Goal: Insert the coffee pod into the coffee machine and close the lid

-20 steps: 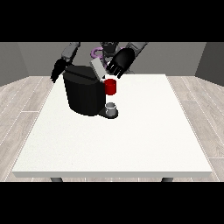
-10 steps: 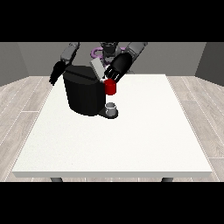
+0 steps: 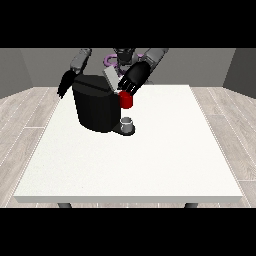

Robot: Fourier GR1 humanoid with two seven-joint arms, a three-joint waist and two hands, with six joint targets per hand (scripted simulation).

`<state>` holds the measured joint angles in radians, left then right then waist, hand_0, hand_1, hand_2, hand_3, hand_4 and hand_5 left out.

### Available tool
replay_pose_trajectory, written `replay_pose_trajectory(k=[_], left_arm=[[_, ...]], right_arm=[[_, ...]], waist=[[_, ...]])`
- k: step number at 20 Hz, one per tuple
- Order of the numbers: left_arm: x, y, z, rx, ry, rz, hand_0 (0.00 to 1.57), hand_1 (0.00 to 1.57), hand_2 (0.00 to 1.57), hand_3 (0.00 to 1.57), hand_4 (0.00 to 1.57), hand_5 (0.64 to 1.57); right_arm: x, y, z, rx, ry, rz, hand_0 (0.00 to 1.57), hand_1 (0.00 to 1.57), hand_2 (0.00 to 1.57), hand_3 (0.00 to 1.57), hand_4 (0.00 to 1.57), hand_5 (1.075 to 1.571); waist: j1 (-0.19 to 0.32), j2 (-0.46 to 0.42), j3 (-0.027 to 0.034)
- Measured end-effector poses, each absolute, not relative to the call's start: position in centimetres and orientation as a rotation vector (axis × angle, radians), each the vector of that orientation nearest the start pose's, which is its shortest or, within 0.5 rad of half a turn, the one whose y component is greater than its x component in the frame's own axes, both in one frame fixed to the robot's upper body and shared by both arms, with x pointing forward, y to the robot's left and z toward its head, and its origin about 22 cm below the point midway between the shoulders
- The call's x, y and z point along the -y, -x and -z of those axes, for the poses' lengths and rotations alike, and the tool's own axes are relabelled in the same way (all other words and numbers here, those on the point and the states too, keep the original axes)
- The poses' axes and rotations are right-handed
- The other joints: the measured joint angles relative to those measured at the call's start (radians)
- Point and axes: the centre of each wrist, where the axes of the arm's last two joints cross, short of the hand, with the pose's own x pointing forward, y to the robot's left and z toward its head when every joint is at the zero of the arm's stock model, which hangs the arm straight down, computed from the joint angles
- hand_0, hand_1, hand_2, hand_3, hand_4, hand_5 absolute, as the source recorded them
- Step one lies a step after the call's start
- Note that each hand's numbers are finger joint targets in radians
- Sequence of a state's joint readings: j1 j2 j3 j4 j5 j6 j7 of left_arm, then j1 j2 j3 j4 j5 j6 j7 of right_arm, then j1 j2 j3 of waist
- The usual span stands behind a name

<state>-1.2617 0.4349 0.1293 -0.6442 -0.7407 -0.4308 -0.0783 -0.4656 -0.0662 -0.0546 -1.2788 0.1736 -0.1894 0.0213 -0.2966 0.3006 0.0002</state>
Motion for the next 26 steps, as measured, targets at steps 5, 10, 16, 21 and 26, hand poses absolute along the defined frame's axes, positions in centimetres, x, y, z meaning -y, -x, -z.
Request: replay_pose_trajectory(k=[5, 10, 16, 21, 26], left_arm=[[-24.2, -46.2, -28.1, 1.575, -0.65, 1.106, 1.21, 1.21, 1.24, 1.2, 0.35, 1.571], [-24.1, -46.2, -29.0, 1.593, -0.676, 1.105, 1.18, 1.18, 1.2, 1.17, 0.35, 1.571], [-24.2, -46.1, -29.1, 1.608, -0.751, 1.13, 1.21, 1.21, 1.22, 1.1, 0.0, 1.571], [-24.9, -46.0, -28.3, 1.596, -0.812, 1.179, 1.17, 1.17, 1.17, 1.02, 0.0, 1.571], [-25.7, -46.0, -28.6, 1.609, -0.842, 1.162, 1.11, 1.11, 1.13, 0.97, 0.0, 1.571]], right_arm=[[20.4, -34.9, -6.2, 1.713, 0.24, -0.12, 0.0, 0.0, 0.0, 0.0, 0.0, 1.571], [20.4, -35.1, -6.1, 1.718, 0.248, -0.123, 0.0, 0.0, 0.0, 0.0, 0.14, 1.571], [20.3, -35.2, -6.5, 1.733, 0.249, -0.124, 0.0, 0.0, 0.0, 0.0, 0.15, 1.571], [20.3, -34.7, -6.0, 1.737, 0.261, -0.117, 0.0, 0.0, 0.0, 0.0, 0.0, 1.571], [19.4, -34.8, -6.9, 1.748, 0.244, -0.123, 0.0, 0.0, 0.0, 0.0, 0.0, 1.571]], waist=[[-0.01, 0.014, -0.0004], [-0.01, 0.024, -0.0011], [-0.015, 0.033, -0.0002], [-0.017, 0.032, 0.0005], [-0.031, 0.05, 0.0021]])
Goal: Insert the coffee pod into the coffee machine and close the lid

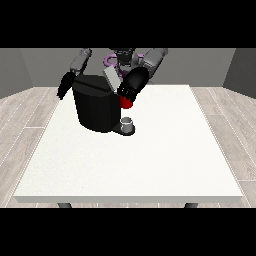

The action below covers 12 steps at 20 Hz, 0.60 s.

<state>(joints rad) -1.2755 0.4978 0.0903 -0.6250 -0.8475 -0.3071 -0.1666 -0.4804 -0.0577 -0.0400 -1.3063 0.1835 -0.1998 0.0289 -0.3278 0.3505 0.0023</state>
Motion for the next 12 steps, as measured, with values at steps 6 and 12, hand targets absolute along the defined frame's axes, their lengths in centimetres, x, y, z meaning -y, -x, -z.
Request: replay_pose_trajectory(k=[6, 12], left_arm=[[-25.0, -46.1, -28.4, 1.668, -0.815, 1.151, 1.23, 1.23, 1.2, 0.95, 0.0, 1.571], [-25.8, -45.8, -30.0, 1.726, -0.858, 1.128, 1.27, 1.27, 1.24, 0.97, 0.0, 1.571]], right_arm=[[20.2, -34.9, -6.5, 1.73, 0.259, -0.121, 0.0, 0.0, 0.0, 0.0, 0.04, 1.571], [20.5, -35.2, -7.4, 1.764, 0.261, -0.141, 0.0, 0.0, 0.0, 0.0, 0.0, 1.571]], waist=[[0.009, -0.005, -0.0008], [-0.008, 0.03, 0.0005]])
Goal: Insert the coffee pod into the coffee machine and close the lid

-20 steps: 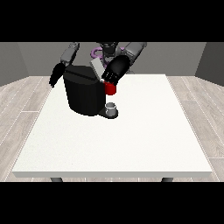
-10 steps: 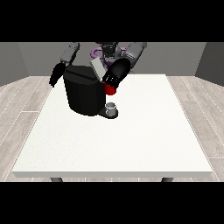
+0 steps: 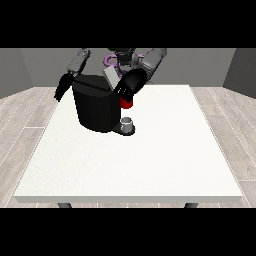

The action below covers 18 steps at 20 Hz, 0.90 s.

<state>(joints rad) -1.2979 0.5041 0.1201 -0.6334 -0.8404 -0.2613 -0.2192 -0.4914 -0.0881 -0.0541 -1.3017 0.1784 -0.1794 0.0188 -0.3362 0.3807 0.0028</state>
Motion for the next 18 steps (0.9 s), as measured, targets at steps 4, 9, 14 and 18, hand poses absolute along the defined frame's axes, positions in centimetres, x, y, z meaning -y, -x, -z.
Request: replay_pose_trajectory(k=[4, 9, 14, 18], left_arm=[[-25.5, -45.8, -30.2, 1.743, -0.866, 1.169, 1.09, 1.09, 1.07, 0.8, 0.0, 1.571], [-26.1, -45.6, -30.7, 1.755, -0.929, 1.2, 0.74, 0.74, 0.87, 0.65, 0.0, 1.571], [-26.2, -45.5, -31.1, 1.755, -0.977, 1.224, 0.0, 0.0, 0.62, 0.49, 0.0, 1.571], [-26.1, -45.5, -30.9, 1.76, -0.992, 1.225, 0.0, 0.0, 0.53, 0.44, 0.0, 1.571]], right_arm=[[20.5, -35.3, -7.5, 1.756, 0.278, -0.133, 0.0, 0.0, 0.0, 0.0, 0.15, 1.571], [20.2, -35.2, -7.4, 1.767, 0.279, -0.147, 0.0, 0.0, 0.0, 0.0, 0.16, 1.571], [20.8, -35.4, -7.5, 1.762, 0.291, -0.138, 0.0, 0.0, 0.0, 0.0, 0.2, 1.571], [20.8, -35.4, -7.4, 1.753, 0.315, -0.13, 0.0, 0.0, 0.0, 0.0, 0.12, 1.571]], waist=[[0.009, 0.001, -0.0006], [0.0, 0.014, 0.0007], [0.004, 0.02, 0.0007], [0.014, 0.016, 0.0022]])
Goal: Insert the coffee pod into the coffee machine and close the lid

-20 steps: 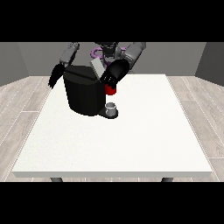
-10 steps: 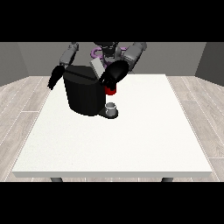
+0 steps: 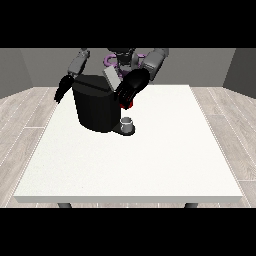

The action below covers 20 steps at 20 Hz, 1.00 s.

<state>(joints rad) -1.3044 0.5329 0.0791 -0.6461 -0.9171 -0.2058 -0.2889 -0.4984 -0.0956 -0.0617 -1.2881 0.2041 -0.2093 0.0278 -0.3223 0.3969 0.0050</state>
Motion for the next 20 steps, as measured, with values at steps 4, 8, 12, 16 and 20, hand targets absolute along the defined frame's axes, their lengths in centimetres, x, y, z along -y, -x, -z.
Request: replay_pose_trajectory(k=[4, 8, 12, 16, 20], left_arm=[[-26.8, -45.5, -30.9, 1.745, -0.993, 1.215, 0.0, 0.0, 0.36, 0.25, 0.0, 1.571], [-26.7, -45.7, -29.8, 1.719, -0.971, 1.221, 0.0, 0.0, 0.0, 0.15, 0.0, 1.571], [-25.2, -46.1, -26.5, 1.663, -0.88, 1.239, 0.0, 0.0, 0.0, 0.0, 0.0, 1.571], [-24.4, -46.1, -21.9, 1.616, -0.767, 1.254, 0.0, 0.0, 0.28, 0.0, 0.0, 1.571], [-22.7, -45.7, -17.6, 1.687, -0.52, 1.098, 0.0, 0.0, 0.0, 0.0, 0.37, 1.571]], right_arm=[[20.4, -35.1, -7.2, 1.744, 0.302, -0.134, 0.0, 0.0, 0.0, 0.0, 0.09, 1.571], [20.8, -34.9, -6.2, 1.722, 0.295, -0.12, 0.0, 0.0, 0.0, 0.0, 0.0, 1.571], [22.0, -34.4, -3.6, 1.63, 0.308, -0.067, 0.0, 0.0, 0.0, 0.0, 0.0, 1.571], [24.0, -33.1, -0.9, 1.549, 0.323, -0.041, 0.0, 0.0, 0.0, 0.0, 0.0, 1.571], [25.3, -31.1, 2.2, 1.471, 0.339, -0.012, 0.0, 0.0, 0.0, 0.0, 0.0, 1.571]], waist=[[-0.004, -0.007, -0.0017], [0.02, -0.035, -0.0024], [0.086, -0.117, -0.0036], [0.143, -0.21, -0.0043], [0.208, -0.303, -0.0055]])
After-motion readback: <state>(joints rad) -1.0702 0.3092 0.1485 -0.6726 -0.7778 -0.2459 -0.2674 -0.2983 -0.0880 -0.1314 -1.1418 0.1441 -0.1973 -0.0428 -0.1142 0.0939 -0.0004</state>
